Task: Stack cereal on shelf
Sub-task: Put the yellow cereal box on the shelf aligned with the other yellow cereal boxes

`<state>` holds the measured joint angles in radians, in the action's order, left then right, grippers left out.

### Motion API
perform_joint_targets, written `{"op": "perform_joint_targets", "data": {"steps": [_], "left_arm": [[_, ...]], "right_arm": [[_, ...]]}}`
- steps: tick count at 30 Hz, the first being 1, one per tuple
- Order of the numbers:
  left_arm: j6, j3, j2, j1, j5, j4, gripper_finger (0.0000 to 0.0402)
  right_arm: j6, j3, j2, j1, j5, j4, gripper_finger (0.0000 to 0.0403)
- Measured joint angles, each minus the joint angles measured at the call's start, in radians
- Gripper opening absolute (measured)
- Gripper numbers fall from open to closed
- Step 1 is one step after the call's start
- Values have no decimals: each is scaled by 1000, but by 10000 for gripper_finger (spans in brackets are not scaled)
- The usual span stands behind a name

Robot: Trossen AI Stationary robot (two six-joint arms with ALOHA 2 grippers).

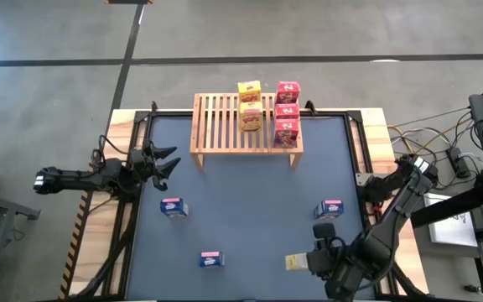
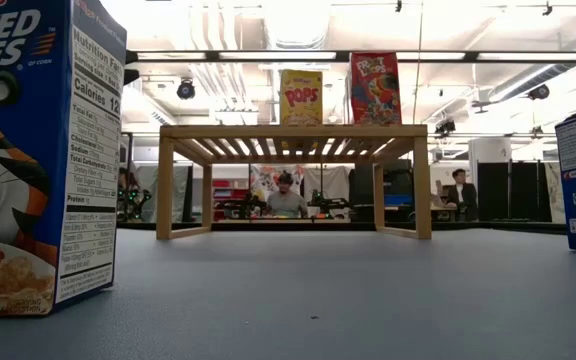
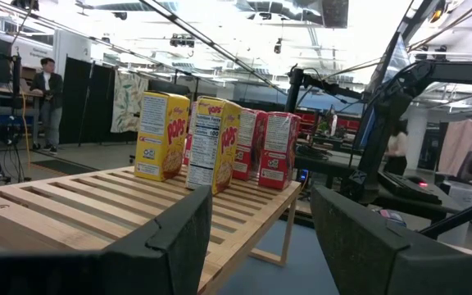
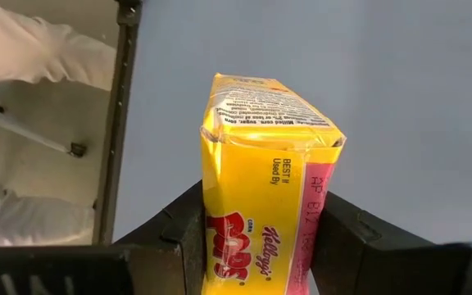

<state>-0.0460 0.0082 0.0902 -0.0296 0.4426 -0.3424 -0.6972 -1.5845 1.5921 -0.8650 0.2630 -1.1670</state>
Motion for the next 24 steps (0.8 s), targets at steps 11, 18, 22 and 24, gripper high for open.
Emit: {"op": "perform_joint_targets", "data": {"steps": [11,18,22,24], "left_arm": [[0,0,0,0,0,0,193],[0,0,1,0,0,0,193],[0,0,1,0,0,0,193],[0,0,1,0,0,0,193]], "right_arm": [[294,-37,1,128,-7,-51,155],[458,-131,6,349,-161,-126,155],[557,-191,6,462,-166,-201,155],[611,-221,6,513,-163,-233,155]]}}
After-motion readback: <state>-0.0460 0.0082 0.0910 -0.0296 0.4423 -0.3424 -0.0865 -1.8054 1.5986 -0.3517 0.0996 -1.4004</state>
